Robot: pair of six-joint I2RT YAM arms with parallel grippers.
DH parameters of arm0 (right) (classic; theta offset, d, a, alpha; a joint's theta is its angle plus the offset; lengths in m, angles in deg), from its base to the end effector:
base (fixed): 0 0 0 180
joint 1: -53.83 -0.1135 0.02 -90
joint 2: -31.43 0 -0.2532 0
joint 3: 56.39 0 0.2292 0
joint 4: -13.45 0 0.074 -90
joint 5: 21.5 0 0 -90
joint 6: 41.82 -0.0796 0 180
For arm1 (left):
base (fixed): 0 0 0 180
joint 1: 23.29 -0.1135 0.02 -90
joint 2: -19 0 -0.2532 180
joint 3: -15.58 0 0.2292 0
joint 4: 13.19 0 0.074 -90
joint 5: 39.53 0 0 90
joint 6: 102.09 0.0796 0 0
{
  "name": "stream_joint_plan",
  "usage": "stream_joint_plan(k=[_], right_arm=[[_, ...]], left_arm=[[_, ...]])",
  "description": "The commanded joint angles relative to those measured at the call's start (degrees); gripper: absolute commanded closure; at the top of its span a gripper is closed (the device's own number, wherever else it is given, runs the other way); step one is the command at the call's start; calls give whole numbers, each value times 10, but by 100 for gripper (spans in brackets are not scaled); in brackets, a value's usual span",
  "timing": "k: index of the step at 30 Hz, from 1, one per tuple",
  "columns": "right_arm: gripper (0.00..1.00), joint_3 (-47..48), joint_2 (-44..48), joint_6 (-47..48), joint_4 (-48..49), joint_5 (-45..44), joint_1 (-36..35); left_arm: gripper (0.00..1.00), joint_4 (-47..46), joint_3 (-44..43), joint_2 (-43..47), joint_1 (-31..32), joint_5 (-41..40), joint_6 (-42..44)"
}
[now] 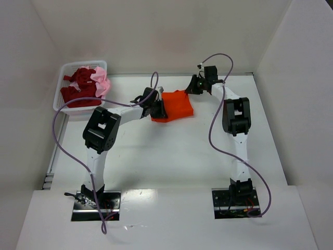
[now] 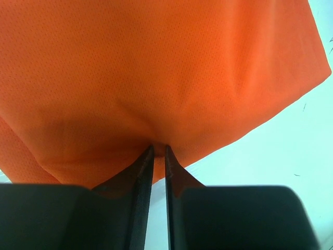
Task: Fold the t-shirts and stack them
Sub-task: Smooth out wrinkles on the folded tshirt
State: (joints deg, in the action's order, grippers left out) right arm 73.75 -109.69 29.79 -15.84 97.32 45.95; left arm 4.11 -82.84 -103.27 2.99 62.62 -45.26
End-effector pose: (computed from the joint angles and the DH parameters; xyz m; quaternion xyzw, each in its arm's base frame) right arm 0.5413 0.1137 0.1359 -0.0237 0.8846 0.3124 0.3453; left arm 0.4222 -0.2272 0.1350 -0.0107 0.9064 -0.2876 0.3093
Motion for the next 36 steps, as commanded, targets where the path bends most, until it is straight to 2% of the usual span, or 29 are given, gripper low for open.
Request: stream_joint_plan(k=[1,2,3,5,8,13,24,29,36], right_arm=[[73,28,-1,11,-10,-10,1],[69,28,6,11,-10,-17,1],[60,28,12,11,-10,-22,1],[53,28,20,16,-10,-27,1],[49,16,38,16,-10,-27,6],[49,-28,67,16,4,-22,6],[85,-19,22,-13,29,10,6],[88,-9,15,-20,45,3,6],[86,97,-35,-20,22,-9,6]], left_arm=[[78,6,0,-9,-1,14,7],[77,6,0,-3,-1,14,7],[75,6,0,-3,-1,14,7],[75,6,0,-3,-1,14,7],[74,6,0,-3,-1,19,13],[73,6,0,2,-1,24,13],[73,6,12,2,-1,31,18],[73,11,17,2,-1,37,18],[73,11,17,2,-1,37,23]])
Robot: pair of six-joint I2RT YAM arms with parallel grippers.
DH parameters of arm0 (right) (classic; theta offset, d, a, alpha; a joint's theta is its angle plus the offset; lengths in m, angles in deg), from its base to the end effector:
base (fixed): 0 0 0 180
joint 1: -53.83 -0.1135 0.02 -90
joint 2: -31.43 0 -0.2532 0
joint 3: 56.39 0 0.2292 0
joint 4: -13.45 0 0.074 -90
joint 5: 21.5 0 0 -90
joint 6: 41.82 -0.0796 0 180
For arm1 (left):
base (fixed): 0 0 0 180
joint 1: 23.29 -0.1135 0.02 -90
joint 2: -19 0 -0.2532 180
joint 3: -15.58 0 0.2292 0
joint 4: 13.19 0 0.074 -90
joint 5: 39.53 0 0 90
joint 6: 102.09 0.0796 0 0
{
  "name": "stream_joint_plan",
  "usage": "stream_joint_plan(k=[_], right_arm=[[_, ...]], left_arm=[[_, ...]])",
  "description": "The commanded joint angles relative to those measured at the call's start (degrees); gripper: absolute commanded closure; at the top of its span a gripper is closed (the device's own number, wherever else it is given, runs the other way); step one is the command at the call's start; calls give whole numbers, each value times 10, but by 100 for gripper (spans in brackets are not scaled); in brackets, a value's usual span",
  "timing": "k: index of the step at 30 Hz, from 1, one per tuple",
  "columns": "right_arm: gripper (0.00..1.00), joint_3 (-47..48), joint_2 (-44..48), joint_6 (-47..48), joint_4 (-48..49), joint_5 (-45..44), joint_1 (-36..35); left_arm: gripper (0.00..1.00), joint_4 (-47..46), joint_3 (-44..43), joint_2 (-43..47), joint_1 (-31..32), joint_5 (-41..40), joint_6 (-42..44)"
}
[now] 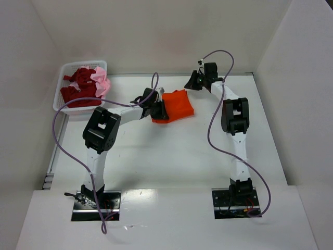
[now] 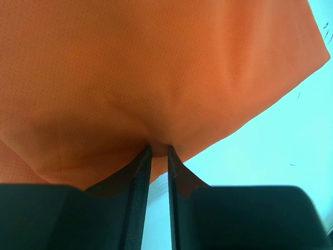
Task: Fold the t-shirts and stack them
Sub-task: Smooth out wrinkles on the folded tshirt
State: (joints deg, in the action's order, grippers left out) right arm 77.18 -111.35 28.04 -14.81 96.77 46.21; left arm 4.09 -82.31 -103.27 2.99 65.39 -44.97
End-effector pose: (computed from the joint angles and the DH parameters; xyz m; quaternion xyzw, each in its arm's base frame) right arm 0.5523 0.1119 0.1423 -0.0126 0.8762 0.3155 0.3641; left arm 0.4184 -0.2294 0.1327 0.0010 0.9062 -0.3034 0.2946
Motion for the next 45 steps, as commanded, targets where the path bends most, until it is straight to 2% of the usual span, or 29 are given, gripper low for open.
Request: stream_joint_plan(k=[1,4,8,9,10,12,13,15,19,20,21,24,25,26,31,34,39,45], right_arm=[[82,72,-25,-2,-4,-3,3],[64,77,-17,-2,-23,-11,3],[52,25,62,9,-23,-31,8],[50,-12,81,9,-23,-31,15],[45,-36,103,4,-18,-31,16],[43,-122,176,-4,12,-37,22],[43,-154,201,-10,24,-37,27],[43,-241,267,-10,56,-42,27],[66,-354,325,-23,89,-28,27],[75,-371,325,-29,95,-21,27],[79,-400,332,-29,100,-16,27],[91,-445,332,-51,133,-10,21],[92,-451,332,-51,140,-4,15],[92,-451,332,-51,140,-4,6],[94,-457,307,-51,150,-23,-13],[94,-445,281,-57,150,-23,-18],[95,-438,267,-52,133,-34,-18],[95,-466,273,-46,133,-50,-18]], left_arm=[[73,11,12,7,-1,9,20],[70,23,3,24,-1,9,20],[53,52,-32,59,-6,9,26],[43,52,-42,66,-6,9,32],[39,58,-65,77,-12,9,32],[32,58,-92,84,-26,9,43],[25,58,-106,84,-32,9,43],[21,58,-142,74,-53,19,43],[23,45,-185,12,-92,56,37],[24,32,-192,2,-92,56,32],[25,26,-192,-8,-99,64,32],[38,25,-210,-45,-106,64,32],[43,25,-210,-59,-106,73,38],[54,19,-210,-59,-106,73,38],[69,13,-217,-90,-106,78,48],[71,25,-228,-109,-106,78,48],[71,63,-247,-123,-112,15,7],[71,57,-243,-123,-138,17,-6]])
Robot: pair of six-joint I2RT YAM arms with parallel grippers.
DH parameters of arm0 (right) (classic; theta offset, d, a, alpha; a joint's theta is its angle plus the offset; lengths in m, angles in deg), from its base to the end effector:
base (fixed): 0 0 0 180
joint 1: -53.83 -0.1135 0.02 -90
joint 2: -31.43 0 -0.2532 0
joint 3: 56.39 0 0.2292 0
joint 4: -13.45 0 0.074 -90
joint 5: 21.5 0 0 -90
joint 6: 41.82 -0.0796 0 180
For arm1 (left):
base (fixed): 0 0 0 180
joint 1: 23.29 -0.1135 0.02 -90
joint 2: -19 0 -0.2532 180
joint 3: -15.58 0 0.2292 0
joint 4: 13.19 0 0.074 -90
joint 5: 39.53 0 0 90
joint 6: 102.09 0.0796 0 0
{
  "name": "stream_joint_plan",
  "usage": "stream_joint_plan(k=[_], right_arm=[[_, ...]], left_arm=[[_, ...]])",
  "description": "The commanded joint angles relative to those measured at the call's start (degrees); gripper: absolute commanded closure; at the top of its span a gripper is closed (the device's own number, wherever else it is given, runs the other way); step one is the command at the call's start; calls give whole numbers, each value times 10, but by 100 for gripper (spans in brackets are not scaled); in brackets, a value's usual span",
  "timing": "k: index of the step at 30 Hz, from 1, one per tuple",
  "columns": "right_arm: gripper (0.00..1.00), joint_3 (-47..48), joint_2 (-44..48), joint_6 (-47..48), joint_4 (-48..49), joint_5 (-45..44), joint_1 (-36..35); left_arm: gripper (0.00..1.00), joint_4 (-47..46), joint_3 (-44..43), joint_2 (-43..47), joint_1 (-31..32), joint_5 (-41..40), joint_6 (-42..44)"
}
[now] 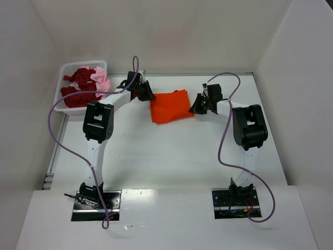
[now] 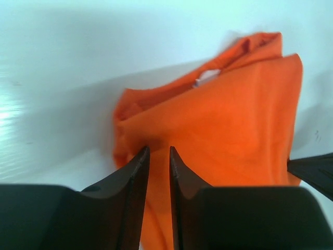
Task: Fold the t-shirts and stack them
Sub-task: Smooth out wrinkles on the folded tshirt
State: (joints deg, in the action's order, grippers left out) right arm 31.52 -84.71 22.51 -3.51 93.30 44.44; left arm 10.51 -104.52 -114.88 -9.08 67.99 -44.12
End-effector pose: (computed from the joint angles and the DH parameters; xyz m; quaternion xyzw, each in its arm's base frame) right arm 0.4253 0.1042 0.1286 0.0468 0.9054 0.3014 0.2952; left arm 0.5148 -0.1551 0.1502 -0.0707 0.8861 -0.2973 0.3485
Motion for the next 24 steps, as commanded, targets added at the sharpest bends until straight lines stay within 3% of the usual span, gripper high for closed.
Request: stream_joint_plan(k=[1,9,14,16,19,20,24], right_arm=[[95,-9,6,9,20,-15,0],[95,-1,24,9,5,-20,0],[90,63,78,25,-23,-43,0],[87,92,93,33,-41,-48,0],[76,144,100,38,-58,-48,0],[66,158,100,43,-58,-43,0],[40,166,77,50,-51,-38,0]], left_arm=[[71,-1,-21,-14,-17,-9,-15],[66,17,-28,-3,-23,9,-8],[46,6,44,87,-23,22,7],[32,6,96,137,-23,22,24],[14,6,159,203,-23,27,35],[12,6,198,217,-23,27,36],[9,-9,273,266,-23,73,41]])
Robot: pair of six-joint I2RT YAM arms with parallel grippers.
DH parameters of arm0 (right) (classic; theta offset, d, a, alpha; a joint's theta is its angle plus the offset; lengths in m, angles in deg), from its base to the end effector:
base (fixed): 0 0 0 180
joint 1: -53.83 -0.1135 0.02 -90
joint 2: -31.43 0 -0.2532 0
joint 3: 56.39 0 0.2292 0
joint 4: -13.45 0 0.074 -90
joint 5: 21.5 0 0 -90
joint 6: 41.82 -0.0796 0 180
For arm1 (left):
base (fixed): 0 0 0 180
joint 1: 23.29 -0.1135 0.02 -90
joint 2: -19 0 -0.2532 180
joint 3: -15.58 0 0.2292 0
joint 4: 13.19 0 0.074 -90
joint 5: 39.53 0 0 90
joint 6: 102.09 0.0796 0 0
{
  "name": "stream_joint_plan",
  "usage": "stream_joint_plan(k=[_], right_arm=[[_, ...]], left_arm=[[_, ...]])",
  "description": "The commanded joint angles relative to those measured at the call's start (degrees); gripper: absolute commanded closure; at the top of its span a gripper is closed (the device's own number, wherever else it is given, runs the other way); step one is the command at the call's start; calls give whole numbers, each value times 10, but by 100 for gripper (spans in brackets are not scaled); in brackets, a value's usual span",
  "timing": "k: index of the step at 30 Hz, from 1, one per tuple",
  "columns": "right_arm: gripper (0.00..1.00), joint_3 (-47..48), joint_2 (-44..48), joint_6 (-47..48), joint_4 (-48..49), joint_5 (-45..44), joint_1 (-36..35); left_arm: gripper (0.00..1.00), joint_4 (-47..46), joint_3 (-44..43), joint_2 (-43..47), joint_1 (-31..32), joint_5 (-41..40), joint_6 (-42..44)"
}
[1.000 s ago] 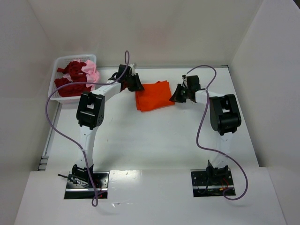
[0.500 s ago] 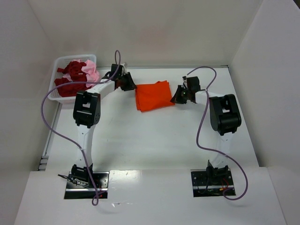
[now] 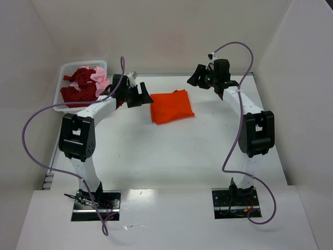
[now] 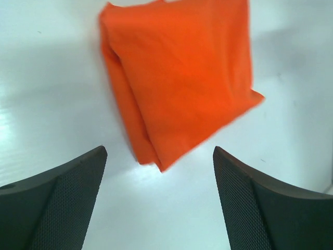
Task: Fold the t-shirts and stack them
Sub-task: Smooth out wrinkles on the folded tshirt
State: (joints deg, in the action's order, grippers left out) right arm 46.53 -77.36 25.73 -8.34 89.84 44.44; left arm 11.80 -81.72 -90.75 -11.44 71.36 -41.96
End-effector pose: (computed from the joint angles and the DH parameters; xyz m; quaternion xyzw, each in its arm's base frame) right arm 0.4499 0.1038 0.2610 0.0004 0.8463 0.2919 0.4457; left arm 0.4318 -0.1196 0.2122 -0.0588 0.8835 -0.3069 0.3490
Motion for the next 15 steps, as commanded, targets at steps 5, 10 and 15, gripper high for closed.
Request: stream_joint_plan(k=[5,10,15], right_arm=[[55,28,-72,18,-8,38,0],[43,33,-115,25,-13,43,0],[19,39,-128,49,-13,24,0]], left_arm=[[9,-74,87,32,14,73,2],[9,-46,72,27,28,-1,-3],[8,-51,86,49,28,-23,-15]])
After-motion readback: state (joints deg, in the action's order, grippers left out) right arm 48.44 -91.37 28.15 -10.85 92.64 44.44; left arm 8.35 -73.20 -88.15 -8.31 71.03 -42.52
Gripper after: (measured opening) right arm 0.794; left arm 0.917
